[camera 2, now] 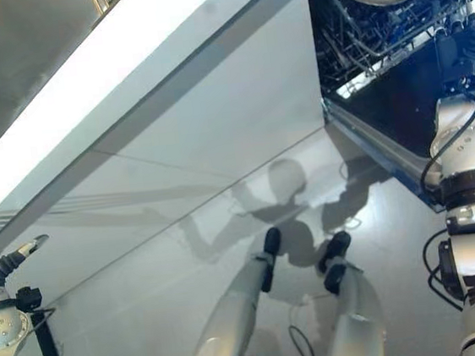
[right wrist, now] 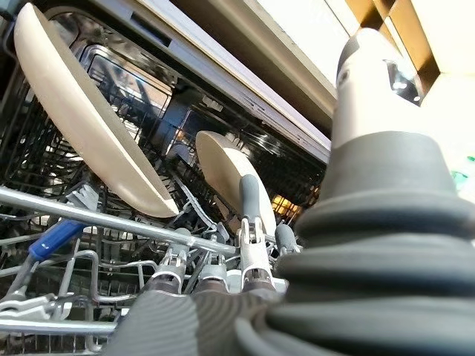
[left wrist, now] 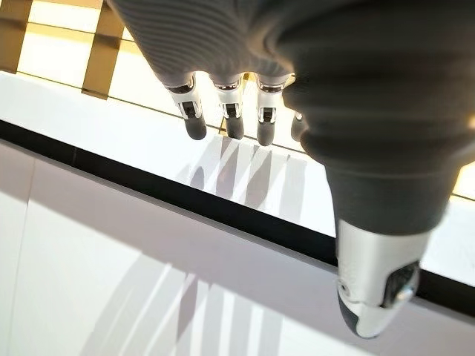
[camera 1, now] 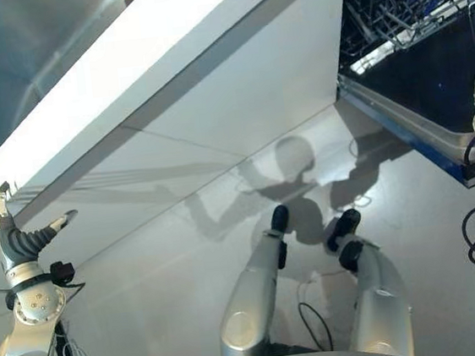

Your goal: Pick up plates and place into dishwasher.

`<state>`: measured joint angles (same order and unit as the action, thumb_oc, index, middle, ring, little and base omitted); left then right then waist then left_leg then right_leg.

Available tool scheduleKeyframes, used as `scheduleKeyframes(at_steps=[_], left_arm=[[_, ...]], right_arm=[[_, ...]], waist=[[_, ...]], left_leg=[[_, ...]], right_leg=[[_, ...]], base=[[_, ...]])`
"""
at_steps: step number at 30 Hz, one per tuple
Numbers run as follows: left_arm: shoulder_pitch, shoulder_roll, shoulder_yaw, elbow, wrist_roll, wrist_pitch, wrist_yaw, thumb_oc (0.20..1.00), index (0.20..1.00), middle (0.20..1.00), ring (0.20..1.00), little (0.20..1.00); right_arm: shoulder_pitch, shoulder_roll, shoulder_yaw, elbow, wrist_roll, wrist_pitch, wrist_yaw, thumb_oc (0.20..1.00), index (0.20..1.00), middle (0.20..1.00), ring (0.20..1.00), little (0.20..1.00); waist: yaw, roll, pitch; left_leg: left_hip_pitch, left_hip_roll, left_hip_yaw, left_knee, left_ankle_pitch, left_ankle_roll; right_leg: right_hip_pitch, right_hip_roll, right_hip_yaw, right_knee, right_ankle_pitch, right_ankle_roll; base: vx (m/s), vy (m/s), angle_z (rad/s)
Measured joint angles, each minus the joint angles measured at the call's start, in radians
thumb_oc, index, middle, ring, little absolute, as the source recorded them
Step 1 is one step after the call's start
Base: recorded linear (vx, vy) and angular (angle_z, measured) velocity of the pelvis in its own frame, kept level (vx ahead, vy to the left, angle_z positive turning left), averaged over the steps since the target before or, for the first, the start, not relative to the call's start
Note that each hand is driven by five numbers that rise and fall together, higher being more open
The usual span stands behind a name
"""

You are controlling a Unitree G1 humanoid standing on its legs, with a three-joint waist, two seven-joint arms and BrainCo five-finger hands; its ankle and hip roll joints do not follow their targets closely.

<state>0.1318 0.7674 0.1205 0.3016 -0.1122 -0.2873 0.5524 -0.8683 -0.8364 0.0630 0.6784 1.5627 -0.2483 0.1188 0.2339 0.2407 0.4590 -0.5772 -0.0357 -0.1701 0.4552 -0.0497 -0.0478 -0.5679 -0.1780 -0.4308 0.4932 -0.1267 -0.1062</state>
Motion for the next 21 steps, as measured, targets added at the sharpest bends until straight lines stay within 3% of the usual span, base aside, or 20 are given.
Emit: scheduleKeyframes(at_steps=[3, 7, 10, 16, 19, 21], left_arm=[[0.000, 0.000, 0.016, 0.000, 0.001, -0.011, -0.014, 1.000, 1.000, 1.000, 1.000, 1.000], [-0.006, 0.005, 0.029, -0.003, 0.001, -0.013, -0.019, 1.000, 1.000, 1.000, 1.000, 1.000], [-0.011, 0.008, 0.037, -0.005, 0.003, -0.012, -0.016, 1.000, 1.000, 1.000, 1.000, 1.000], [-0.058, -0.020, 0.028, -0.020, 0.061, -0.012, 0.017, 1.000, 1.000, 1.000, 1.000, 1.000], [-0.053, -0.060, 0.017, -0.016, 0.061, -0.008, 0.058, 1.000, 1.000, 1.000, 1.000, 1.000], [-0.066, -0.075, 0.010, -0.015, 0.061, 0.011, 0.061, 1.000, 1.000, 1.000, 1.000, 1.000]], right_arm=[[0.022, -0.007, -0.009, 0.000, -0.042, 0.002, -0.005, 1.000, 1.000, 1.000, 1.000, 1.000], [0.092, -0.018, -0.022, -0.061, -0.385, 0.014, -0.144, 1.000, 1.000, 1.000, 1.000, 1.000], [0.143, -0.014, -0.021, -0.138, -0.672, 0.103, -0.297, 1.000, 1.000, 1.000, 1.000, 1.000], [0.285, -0.017, -0.099, -0.292, -0.990, 0.262, -0.466, 1.000, 1.000, 1.000, 1.000, 1.000], [0.362, -0.032, -0.102, -0.456, -1.064, 0.244, -0.502, 1.000, 1.000, 1.000, 1.000, 1.000], [0.338, -0.069, -0.129, -0.601, -1.105, 0.188, -0.512, 1.000, 1.000, 1.000, 1.000, 1.000]], waist=[[0.000, -0.011, 0.008], [-0.005, -0.028, 0.021], [-0.027, -0.029, 0.021], [-0.033, -0.045, 0.032], [-0.057, -0.050, 0.034], [-0.061, -0.057, 0.035]], left_leg=[[0.028, 0.004, -0.001, -0.027, 0.000, 0.000], [0.068, 0.015, 0.002, -0.058, 0.000, 0.000], [0.101, 0.026, 0.009, -0.119, 0.018, -0.004], [0.162, 0.041, 0.068, -0.172, 0.035, 0.000], [0.202, 0.045, 0.105, -0.193, 0.043, -0.002], [0.242, 0.045, 0.117, -0.213, 0.047, 0.005]], right_leg=[[0.022, 0.005, -0.005, -0.018, 0.003, -0.005], [0.068, 0.019, -0.014, -0.051, 0.008, -0.012], [0.118, 0.043, -0.045, -0.087, 0.016, -0.009], [0.191, 0.056, -0.072, -0.154, 0.037, 0.004], [0.231, 0.052, -0.050, -0.158, 0.035, 0.021], [0.271, 0.054, -0.040, -0.170, 0.036, 0.030]], base=[[-0.06, -0.021, 0.03], [-0.07, 0.033, 0.02], [-0.05, 0.062, 0.12], [-0.05, 0.106, 0.15], [-0.01, 0.078, 0.04], [0.04, 0.034, 0.03]])
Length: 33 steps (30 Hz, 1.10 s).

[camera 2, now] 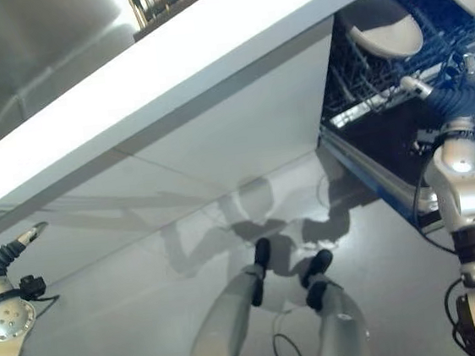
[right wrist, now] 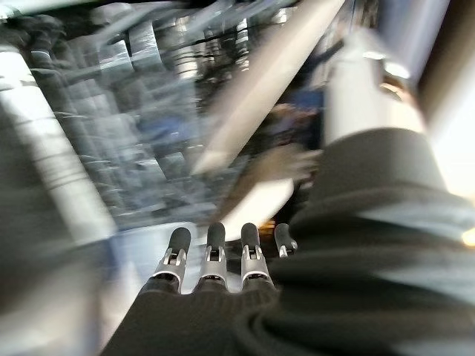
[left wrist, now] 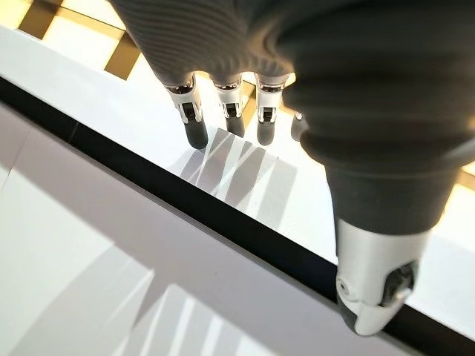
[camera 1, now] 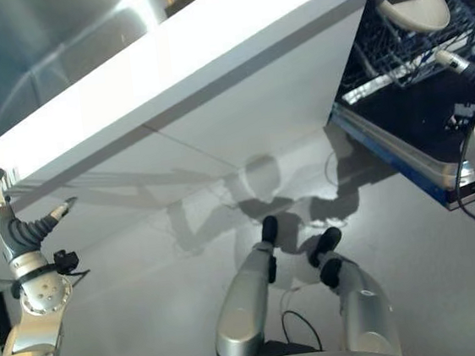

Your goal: Pick up plates and place into dishwasher.

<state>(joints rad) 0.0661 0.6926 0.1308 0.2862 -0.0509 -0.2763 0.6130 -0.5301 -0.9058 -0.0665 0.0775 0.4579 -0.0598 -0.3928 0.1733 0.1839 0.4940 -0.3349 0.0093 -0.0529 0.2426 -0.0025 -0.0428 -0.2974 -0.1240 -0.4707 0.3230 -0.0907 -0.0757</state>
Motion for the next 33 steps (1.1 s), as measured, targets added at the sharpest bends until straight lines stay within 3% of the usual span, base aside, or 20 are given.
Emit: scheduleKeyframes(at_steps=[5, 10, 17, 21, 24, 28, 33], left_arm=[[-0.007, 0.066, -0.003, -0.004, 0.041, 0.007, 0.001, 1.000, 1.000, 1.000, 1.000, 1.000], [-0.026, 0.074, -0.014, -0.004, 0.077, 0.026, 0.000, 1.000, 1.000, 1.000, 1.000, 1.000], [-0.029, 0.071, -0.032, -0.003, 0.086, 0.038, -0.007, 1.000, 1.000, 1.000, 1.000, 1.000], [-0.029, 0.071, -0.029, -0.003, 0.112, 0.040, -0.016, 1.000, 1.000, 1.000, 1.000, 1.000], [-0.030, 0.071, -0.028, -0.002, 0.113, 0.047, -0.017, 1.000, 1.000, 1.000, 1.000, 1.000], [-0.023, 0.062, -0.023, 0.018, 0.114, 0.060, -0.017, 1.000, 1.000, 1.000, 1.000, 1.000], [-0.002, 0.010, -0.008, 0.076, 0.116, 0.077, -0.016, 1.000, 1.000, 1.000, 1.000, 1.000]], right_arm=[[-0.034, -0.063, -0.070, -0.076, -0.032, -0.044, -0.039, 1.000, 1.000, 1.000, 1.000, 1.000], [0.056, -0.063, -0.093, -0.078, -0.056, -0.044, -0.080, 1.000, 1.000, 1.000, 1.000, 1.000], [0.121, -0.063, -0.109, -0.077, -0.059, -0.031, -0.109, 1.000, 1.000, 1.000, 1.000, 1.000], [0.166, -0.063, -0.123, -0.078, -0.084, -0.012, -0.147, 1.000, 1.000, 1.000, 1.000, 1.000], [0.220, -0.056, -0.161, -0.084, -0.124, 0.005, -0.237, 1.000, 1.000, 1.000, 1.000, 1.000], [0.319, 0.018, -0.271, -0.116, -0.193, 0.036, -0.412, 1.000, 1.000, 1.000, 1.000, 1.000], [0.451, 0.143, -0.333, -0.095, -0.233, 0.087, -0.620, 1.000, 1.000, 1.000, 1.000, 1.000]], waist=[[-0.003, -0.101, -0.047], [-0.019, -0.157, -0.089], [-0.021, -0.158, -0.107], [-0.020, -0.165, -0.113], [-0.020, -0.171, -0.120], [-0.029, -0.169, -0.125], [-0.077, -0.143, -0.149]], left_leg=[[0.035, 0.020, 0.055, -0.026, 0.001, 0.012], [0.070, 0.027, 0.094, -0.051, 0.006, 0.019], [0.111, 0.020, 0.108, -0.058, 0.013, 0.029], [0.133, 0.018, 0.108, -0.063, 0.011, 0.034], [0.142, 0.017, 0.109, -0.066, 0.009, 0.035], [0.170, 0.018, 0.136, -0.074, 0.005, 0.041], [0.182, 0.010, 0.162, -0.076, -0.001, 0.050]], right_leg=[[0.026, 0.005, 0.005, -0.017, -0.012, 0.024], [0.054, 0.029, 0.081, -0.033, -0.007, 0.033], [0.098, 0.043, 0.148, -0.063, 0.007, 0.054], [0.128, 0.050, 0.154, -0.093, 0.017, 0.054], [0.141, 0.052, 0.155, -0.108, 0.021, 0.053], [0.159, 0.050, 0.171, -0.113, 0.022, 0.055], [0.158, 0.051, 0.224, -0.109, 0.027, 0.064]], base=[[0.03, 0.004, 0.07], [0.05, -0.011, 0.16], [0.02, -0.012, 0.02], [0.01, -0.013, 0.05], [0.01, 0.043, -0.01], [0.00, 0.132, -0.09], [-0.03, 0.103, -0.10]])
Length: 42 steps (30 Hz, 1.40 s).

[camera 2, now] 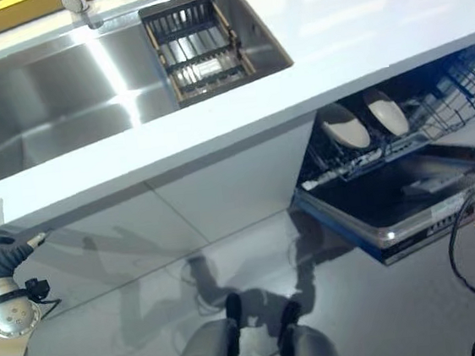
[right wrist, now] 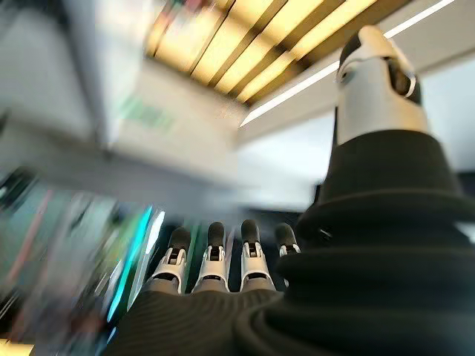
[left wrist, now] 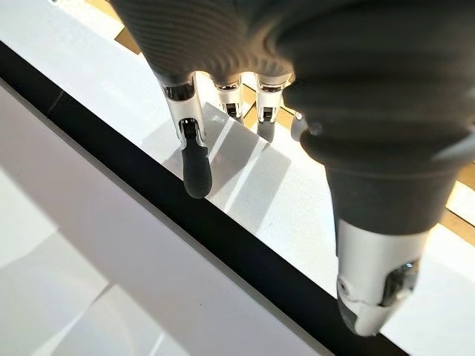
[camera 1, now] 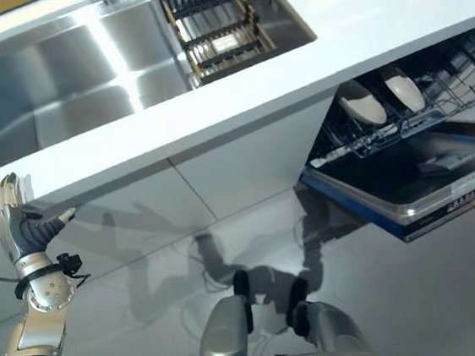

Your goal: Pick up plates and place into dishwasher.

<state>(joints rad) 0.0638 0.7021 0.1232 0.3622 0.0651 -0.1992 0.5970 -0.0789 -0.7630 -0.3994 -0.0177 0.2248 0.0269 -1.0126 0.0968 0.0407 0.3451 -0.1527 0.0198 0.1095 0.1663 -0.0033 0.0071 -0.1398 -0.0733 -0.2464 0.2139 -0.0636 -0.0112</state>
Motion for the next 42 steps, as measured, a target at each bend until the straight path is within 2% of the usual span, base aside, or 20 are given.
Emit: scheduleKeyframes(at_steps=[1, 2, 3, 4, 9, 11, 13, 16, 20, 22, 27, 29, 30, 31, 32, 33, 34, 35, 37, 42], left_arm=[[0.004, -0.009, 0.000, 0.019, 0.000, 0.004, 0.000, 1.000, 1.000, 1.000, 1.000, 1.000], [0.011, -0.017, 0.002, 0.027, 0.001, 0.016, 0.000, 1.000, 1.000, 1.000, 1.000, 1.000], [0.028, -0.022, 0.015, 0.033, 0.001, 0.024, 0.000, 1.000, 1.000, 1.000, 1.000, 1.000], [0.043, -0.023, 0.019, 0.040, 0.002, 0.028, 0.001, 1.000, 1.000, 1.000, 1.000, 1.000], [0.105, -0.038, 0.039, 0.096, 0.041, 0.086, 0.001, 1.000, 1.000, 1.000, 1.000, 1.000], [0.125, -0.047, 0.041, 0.105, 0.045, 0.106, 0.001, 1.000, 1.000, 1.000, 1.000, 1.000], [0.158, -0.059, 0.058, 0.114, 0.075, 0.111, 0.001, 1.000, 1.000, 1.000, 1.000, 1.000], [0.193, -0.067, 0.057, 0.115, 0.081, 0.119, 0.001, 1.000, 1.000, 1.000, 1.000, 1.000], [0.194, -0.073, 0.037, 0.135, 0.080, 0.127, 0.001, 1.000, 1.000, 1.000, 1.000, 1.000], [0.189, -0.063, 0.000, 0.158, 0.079, 0.133, -0.001, 1.000, 1.000, 1.000, 1.000, 1.000], [0.088, -0.066, -0.106, 0.215, 0.070, 0.175, -0.006, 1.000, 1.000, 1.000, 1.000, 1.000], [0.042, -0.058, -0.146, 0.221, 0.039, 0.181, -0.005, 1.000, 1.000, 1.000, 1.000, 1.000], [0.044, -0.067, -0.159, 0.220, 0.024, 0.182, 0.004, 1.000, 1.000, 1.000, 1.000, 1.000], [0.040, -0.070, -0.174, 0.222, -0.002, 0.182, 0.021, 1.000, 1.000, 1.000, 1.000, 1.000], [0.046, -0.067, -0.185, 0.195, -0.020, 0.174, 0.044, 1.000, 1.000, 1.000, 1.000, 1.000], [0.034, -0.047, -0.185, 0.180, -0.022, 0.162, 0.064, 1.000, 1.000, 1.000, 1.000, 1.000], [0.005, -0.019, -0.186, 0.160, -0.031, 0.157, 0.077, 1.000, 1.000, 1.000, 1.000, 1.000], [-0.036, -0.012, -0.190, 0.138, -0.049, 0.153, 0.086, 1.000, 1.000, 1.000, 1.000, 1.000], [-0.092, -0.003, -0.207, 0.122, -0.059, 0.154, 0.086, 1.000, 1.000, 1.000, 1.000, 1.000], [-0.105, 0.020, -0.222, 0.028, -0.058, 0.154, 0.103, 1.000, 1.000, 1.000, 1.000, 1.000]], right_arm=[[0.027, 0.018, -0.009, 0.019, 0.000, 0.010, -0.025, 1.000, 1.000, 1.000, 1.000, 1.000], [0.054, 0.032, -0.020, 0.046, 0.000, 0.026, -0.040, 0.674, 0.674, 0.674, 0.674, 0.674], [0.084, 0.055, -0.033, 0.086, 0.000, 0.037, -0.049, 0.253, 0.253, 0.253, 0.253, 0.253], [0.109, 0.075, -0.042, 0.117, 0.002, 0.054, -0.060, 0.200, 0.200, 0.200, 0.200, 0.200], [0.271, 0.168, -0.060, 0.188, 0.003, 0.089, -0.078, 0.200, 0.200, 0.200, 0.200, 0.200], [0.313, 0.181, -0.058, 0.195, 0.003, 0.103, -0.079, 0.200, 0.200, 0.200, 0.200, 0.200], [0.349, 0.222, -0.051, 0.198, 0.000, 0.098, -0.081, 0.200, 0.200, 0.200, 0.200, 0.200], [0.391, 0.264, 0.023, 0.206, -0.010, 0.096, -0.080, 0.200, 0.200, 0.200, 0.200, 0.200], [0.394, 0.298, 0.113, 0.309, -0.009, 0.085, -0.042, 0.200, 0.200, 0.200, 0.200, 0.200], [0.366, 0.297, 0.150, 0.417, 0.008, 0.043, -0.016, 0.200, 0.200, 0.200, 0.200, 0.200], [0.184, 0.224, 0.212, 0.596, 0.126, 0.008, 0.081, 0.200, 0.200, 0.200, 0.200, 0.200], [0.090, 0.148, 0.249, 0.627, 0.146, 0.008, 0.117, 0.200, 0.200, 0.200, 0.200, 0.200], [0.021, 0.109, 0.275, 0.626, 0.151, 0.009, 0.130, 0.200, 0.200, 0.200, 0.200, 0.200], [-0.032, 0.064, 0.305, 0.624, 0.151, 0.009, 0.137, 0.200, 0.200, 0.200, 0.200, 0.200], [-0.108, 0.032, 0.331, 0.629, 0.152, 0.016, 0.141, 0.200, 0.200, 0.200, 0.200, 0.200], [-0.166, 0.019, 0.336, 0.628, 0.151, 0.018, 0.147, 0.200, 0.200, 0.200, 0.200, 0.200], [-0.201, 0.010, 0.335, 0.629, 0.151, 0.019, 0.148, 0.200, 0.200, 0.200, 0.200, 0.200], [-0.249, -0.008, 0.338, 0.656, 0.149, 0.020, 0.156, 0.200, 0.200, 0.200, 0.200, 0.200], [-0.309, -0.013, 0.350, 0.681, 0.149, 0.021, 0.166, 0.200, 0.200, 0.200, 0.200, 0.200], [-0.414, -0.079, 0.397, 0.669, 0.147, 0.016, 0.208, 0.200, 0.200, 0.200, 0.200, 0.200]], waist=[[-0.007, 0.009, -0.006], [-0.019, 0.016, -0.009], [-0.038, 0.019, -0.012], [-0.046, 0.022, -0.013], [-0.111, 0.047, -0.029], [-0.118, 0.056, -0.034], [-0.143, 0.059, -0.037], [-0.167, 0.066, -0.041], [-0.170, 0.078, -0.048], [-0.177, 0.084, -0.046], [-0.193, 0.171, 0.027], [-0.195, 0.185, 0.064], [-0.192, 0.207, 0.067], [-0.190, 0.242, 0.081], [-0.177, 0.263, 0.077], [-0.175, 0.266, 0.075], [-0.169, 0.263, 0.077], [-0.153, 0.259, 0.080], [-0.137, 0.253, 0.085], [-0.095, 0.262, 0.078]], left_leg=[[0.002, -0.001, 0.004, -0.001, -0.003, 0.004], [0.006, -0.003, 0.015, 0.002, -0.004, 0.004], [0.010, -0.004, 0.025, 0.003, -0.004, 0.006], [0.018, -0.005, 0.030, 0.001, -0.005, 0.007], [0.040, -0.009, 0.072, 0.013, -0.019, 0.020], [0.040, -0.013, 0.090, 0.023, -0.029, 0.024], [0.040, -0.017, 0.097, 0.062, -0.056, 0.039], [0.038, -0.030, 0.116, 0.069, -0.066, 0.047], [0.034, -0.052, 0.127, 0.060, -0.061, 0.054], [0.036, -0.071, 0.134, 0.074, -0.059, 0.064], [-0.034, -0.104, 0.137, 0.113, -0.060, 0.064], [-0.069, -0.140, 0.148, 0.237, -0.090, 0.061], [-0.086, -0.137, 0.145, 0.298, -0.133, 0.071], [-0.105, -0.128, 0.122, 0.303, -0.182, 0.126], [-0.178, -0.124, 0.122, 0.320, -0.184, 0.139], [-0.246, -0.129, 0.121, 0.320, -0.182, 0.137], [-0.295, -0.143, 0.119, 0.317, -0.181, 0.131], [-0.328, -0.144, 0.127, 0.333, -0.195, 0.113], [-0.298, -0.138, 0.141, 0.331, -0.194, 0.112], [-0.399, -0.140, 0.129, 0.414, -0.176, 0.109]], right_leg=[[0.000, 0.001, 0.014, 0.001, 0.001, 0.003], [-0.002, -0.001, 0.024, 0.002, 0.003, 0.006], [-0.002, -0.003, 0.031, 0.002, 0.005, 0.009], [-0.002, -0.004, 0.041, 0.005, 0.006, 0.011], [-0.004, -0.010, 0.086, 0.012, 0.009, 0.015], [-0.016, -0.016, 0.106, 0.028, 0.010, 0.017], [-0.028, -0.021, 0.127, 0.043, 0.012, 0.022], [-0.049, -0.030, 0.162, 0.069, 0.014, 0.037], [-0.075, -0.044, 0.196, 0.085, 0.025, 0.051], [-0.089, -0.067, 0.205, 0.135, 0.022, 0.058], [-0.167, -0.102, 0.223, 0.190, 0.016, 0.071], [-0.222, -0.154, 0.221, 0.212, 0.047, 0.074], [-0.252, -0.155, 0.218, 0.229, 0.056, 0.085], [-0.284, -0.144, 0.218, 0.245, 0.054, 0.100], [-0.372, -0.140, 0.255, 0.369, -0.004, 0.055], [-0.423, -0.141, 0.276, 0.463, -0.059, 0.051], [-0.402, -0.149, 0.280, 0.439, -0.099, 0.063], [-0.431, -0.178, 0.249, 0.396, -0.069, 0.103], [-0.440, -0.200, 0.232, 0.426, -0.086, 0.113], [-0.532, -0.196, 0.253, 0.502, -0.102, 0.111]], base=[[-0.03, 0.122, -0.22], [-0.05, 0.123, -0.19], [-0.05, 0.122, -0.22], [-0.04, 0.080, -0.22], [-0.04, 0.096, -0.26], [-0.03, 0.108, -0.31], [-0.04, 0.102, -0.29], [-0.05, 0.105, -0.27], [0.04, 0.209, -0.28], [-0.06, 0.137, -0.08], [-0.12, 0.084, -0.06], [-0.20, 0.091, -0.18], [-0.18, 0.070, -0.47], [-0.17, 0.046, -0.50], [-0.16, 0.023, -0.18], [-0.12, 0.009, 0.26], [-0.09, 0.000, 0.48], [-0.08, -0.024, 0.52], [-0.06, -0.043, 0.53], [-0.03, -0.059, 0.09]])
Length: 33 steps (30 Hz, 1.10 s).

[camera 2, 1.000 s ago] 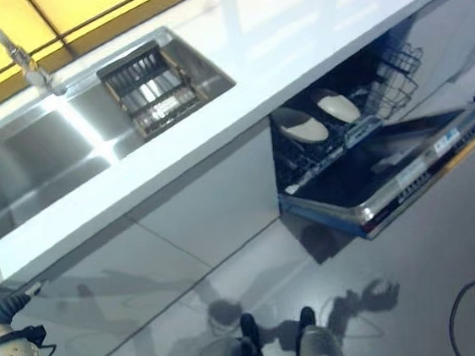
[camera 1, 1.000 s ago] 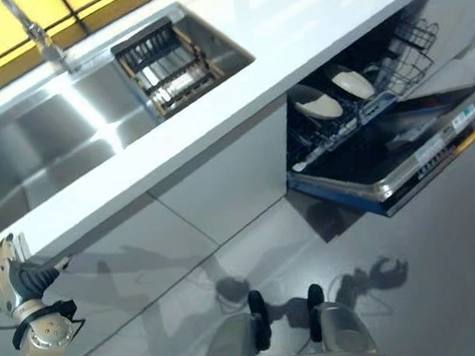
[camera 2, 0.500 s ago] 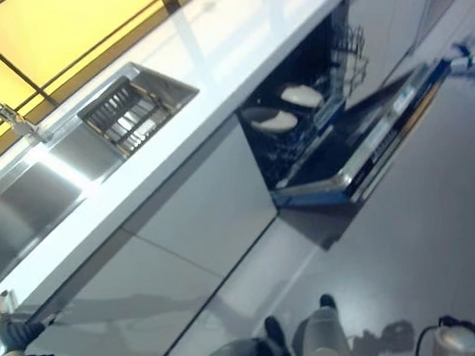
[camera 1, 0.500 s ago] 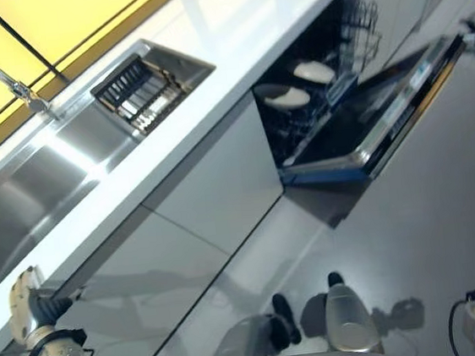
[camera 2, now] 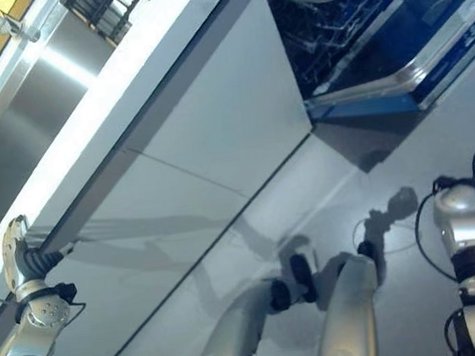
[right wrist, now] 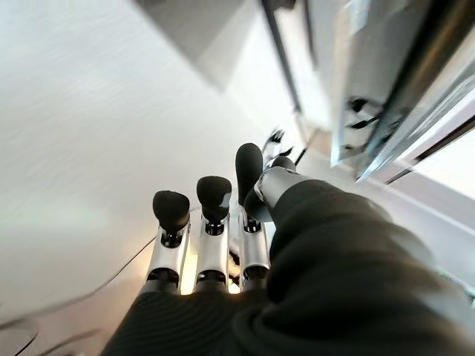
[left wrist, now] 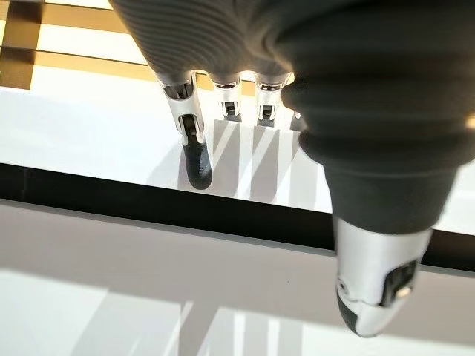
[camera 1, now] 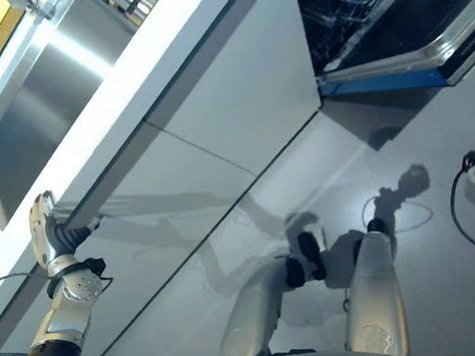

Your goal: Pick up plates and place into dishwasher.

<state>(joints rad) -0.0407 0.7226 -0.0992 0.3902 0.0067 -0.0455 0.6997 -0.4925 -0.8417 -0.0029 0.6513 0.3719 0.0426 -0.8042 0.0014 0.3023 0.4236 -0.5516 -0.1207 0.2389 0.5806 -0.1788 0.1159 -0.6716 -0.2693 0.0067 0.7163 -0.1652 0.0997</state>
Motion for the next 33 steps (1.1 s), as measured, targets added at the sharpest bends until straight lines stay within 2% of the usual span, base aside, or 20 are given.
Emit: scheduleKeyframes(at_steps=[1, 8, 10, 15, 21, 26, 28, 33], left_arm=[[-0.001, 0.004, 0.003, -0.010, 0.000, 0.000, 0.003, 1.000, 1.000, 1.000, 1.000, 1.000], [-0.036, 0.038, 0.013, -0.012, -0.023, 0.003, 0.005, 1.000, 1.000, 1.000, 1.000, 1.000], [-0.046, 0.042, 0.013, -0.012, -0.023, 0.000, 0.005, 1.000, 1.000, 1.000, 1.000, 1.000], [-0.045, 0.046, 0.015, -0.009, -0.025, -0.005, 0.005, 1.000, 1.000, 1.000, 1.000, 1.000], [-0.045, 0.047, 0.021, -0.002, -0.028, -0.037, -0.011, 1.000, 1.000, 1.000, 1.000, 1.000], [-0.047, 0.051, 0.026, -0.008, -0.028, -0.066, -0.038, 1.000, 1.000, 1.000, 1.000, 1.000], [-0.047, 0.051, 0.032, -0.010, -0.028, -0.080, -0.048, 1.000, 1.000, 1.000, 1.000, 1.000], [-0.082, 0.050, 0.039, -0.022, -0.027, -0.110, -0.089, 1.000, 1.000, 1.000, 1.000, 1.000]], right_arm=[[-0.020, -0.001, 0.004, 0.001, 0.000, 0.000, 0.008, 0.200, 0.200, 0.200, 0.200, 0.200], [-0.210, -0.015, 0.100, 0.021, -0.006, 0.006, 0.067, 0.200, 0.200, 0.200, 0.200, 0.200], [-0.214, -0.032, 0.119, 0.030, -0.006, 0.006, 0.075, 0.200, 0.200, 0.200, 0.200, 0.200], [-0.229, -0.046, 0.155, 0.029, -0.006, 0.006, 0.091, 0.200, 0.200, 0.200, 0.200, 0.200], [-0.285, -0.080, 0.251, 0.025, -0.007, 0.015, 0.126, 0.200, 0.200, 0.200, 0.200, 0.200], [-0.323, -0.080, 0.257, -0.034, -0.007, 0.012, 0.163, 0.200, 0.200, 0.200, 0.200, 0.200], [-0.345, -0.083, 0.277, -0.115, -0.008, -0.002, 0.177, 0.200, 0.200, 0.200, 0.200, 0.200], [-0.463, -0.076, 0.338, -0.290, -0.048, -0.081, 0.235, 0.200, 0.200, 0.200, 0.200, 0.200]], waist=[[0.013, 0.001, -0.001], [0.027, 0.001, -0.001], [0.040, -0.001, 0.000], [0.044, -0.001, 0.001], [0.044, -0.007, 0.005], [0.056, -0.014, 0.010], [0.068, -0.020, 0.015], [0.088, -0.058, 0.039]], left_leg=[[-0.018, -0.001, -0.004, 0.014, 0.000, 0.002], [-0.080, 0.021, -0.050, 0.076, -0.001, 0.003], [-0.087, 0.024, -0.064, 0.085, -0.003, -0.001], [-0.088, 0.019, -0.090, 0.093, -0.004, -0.007], [-0.075, 0.011, -0.126, 0.099, -0.002, -0.014], [-0.049, 0.014, -0.147, 0.092, 0.002, -0.020], [-0.036, 0.015, -0.171, 0.090, 0.000, -0.029], [0.056, 0.015, -0.224, 0.043, 0.009, -0.049]], right_leg=[[-0.017, 0.000, 0.000, 0.013, -0.005, -0.001], [-0.050, 0.018, -0.037, 0.048, -0.020, -0.022], [-0.052, 0.024, -0.044, 0.048, -0.019, -0.029], [-0.045, 0.030, -0.050, 0.048, -0.020, -0.031], [-0.018, 0.033, -0.064, 0.044, -0.021, -0.034], [0.020, 0.036, -0.088, 0.028, -0.020, -0.036], [0.043, 0.039, -0.107, 0.014, -0.017, -0.039], [0.159, 0.043, -0.163, -0.041, -0.018, -0.048]], base=[[-0.02, -0.083, 0.04], [-0.02, -0.068, 0.07], [-0.01, -0.048, -0.02], [0.00, -0.012, 0.00], [0.00, -0.013, 0.03], [0.01, -0.052, 0.06], [0.03, -0.050, -0.03], [0.05, -0.028, 0.15]])
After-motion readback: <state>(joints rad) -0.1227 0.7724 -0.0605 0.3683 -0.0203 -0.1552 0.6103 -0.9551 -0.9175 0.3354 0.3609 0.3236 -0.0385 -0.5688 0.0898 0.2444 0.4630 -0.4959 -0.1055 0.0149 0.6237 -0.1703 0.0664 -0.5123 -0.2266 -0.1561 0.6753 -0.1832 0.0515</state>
